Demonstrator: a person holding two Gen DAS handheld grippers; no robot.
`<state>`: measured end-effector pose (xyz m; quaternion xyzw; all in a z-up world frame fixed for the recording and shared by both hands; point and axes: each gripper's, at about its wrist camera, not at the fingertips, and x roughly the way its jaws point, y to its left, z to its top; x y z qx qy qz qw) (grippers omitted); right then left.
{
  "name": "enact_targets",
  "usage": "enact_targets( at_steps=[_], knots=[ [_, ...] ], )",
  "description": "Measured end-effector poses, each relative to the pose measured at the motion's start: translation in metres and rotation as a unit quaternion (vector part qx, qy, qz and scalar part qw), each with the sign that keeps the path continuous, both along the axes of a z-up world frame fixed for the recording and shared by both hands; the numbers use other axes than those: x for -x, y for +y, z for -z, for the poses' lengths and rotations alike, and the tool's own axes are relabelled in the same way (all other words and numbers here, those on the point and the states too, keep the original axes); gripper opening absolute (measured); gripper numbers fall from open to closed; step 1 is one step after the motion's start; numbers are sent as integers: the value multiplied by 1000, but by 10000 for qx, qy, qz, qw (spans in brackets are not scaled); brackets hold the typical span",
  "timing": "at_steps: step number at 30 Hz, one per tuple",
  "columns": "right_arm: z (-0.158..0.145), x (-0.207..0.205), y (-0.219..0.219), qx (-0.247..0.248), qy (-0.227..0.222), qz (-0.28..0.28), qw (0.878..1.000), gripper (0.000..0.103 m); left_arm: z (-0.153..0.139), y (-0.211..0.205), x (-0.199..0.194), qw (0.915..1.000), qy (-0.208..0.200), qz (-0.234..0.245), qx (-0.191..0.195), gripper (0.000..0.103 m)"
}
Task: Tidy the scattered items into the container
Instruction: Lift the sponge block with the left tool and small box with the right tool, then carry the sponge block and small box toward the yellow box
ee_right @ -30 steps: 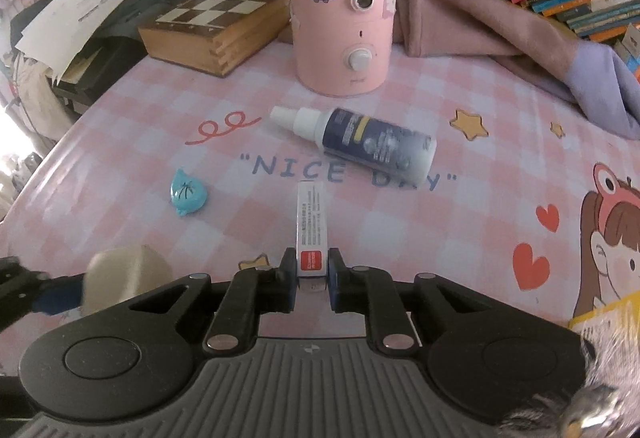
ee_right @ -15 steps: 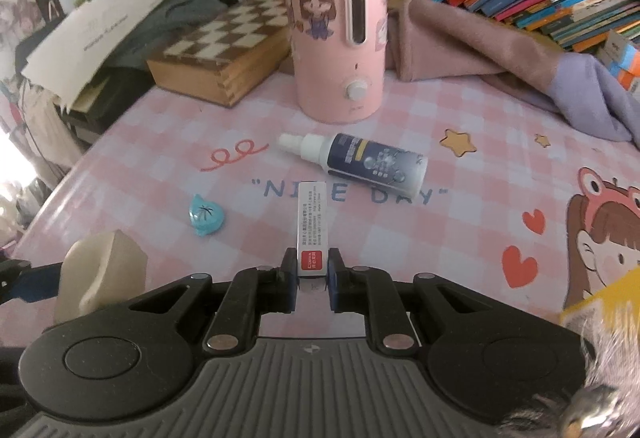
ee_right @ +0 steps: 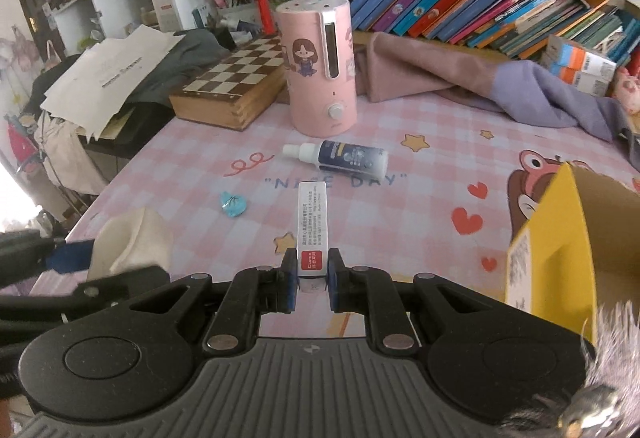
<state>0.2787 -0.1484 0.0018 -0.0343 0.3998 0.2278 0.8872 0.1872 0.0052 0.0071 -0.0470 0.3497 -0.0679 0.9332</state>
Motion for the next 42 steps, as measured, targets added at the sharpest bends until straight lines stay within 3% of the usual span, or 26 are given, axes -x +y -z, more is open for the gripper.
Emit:
enact_targets(
  at_steps=[13, 26, 33, 42],
  knots=[
    [-15, 86, -10, -183, -144, 149, 9996, 14, -17, 3, 78, 9997, -233, 45, 30, 41],
    [-11, 171, -23, -168, -174, 402, 9989, 14, -15, -6, 144, 9993, -213, 300, 73, 41],
    [-7, 206, -30, -92, -153, 503, 9986, 14, -15, -19, 162, 9981, -209, 576, 106, 41],
    [-5, 231, -66, -86, -63, 1094, 9939, 14, -11, -47, 168, 9936, -159, 1112, 147, 41]
  ],
)
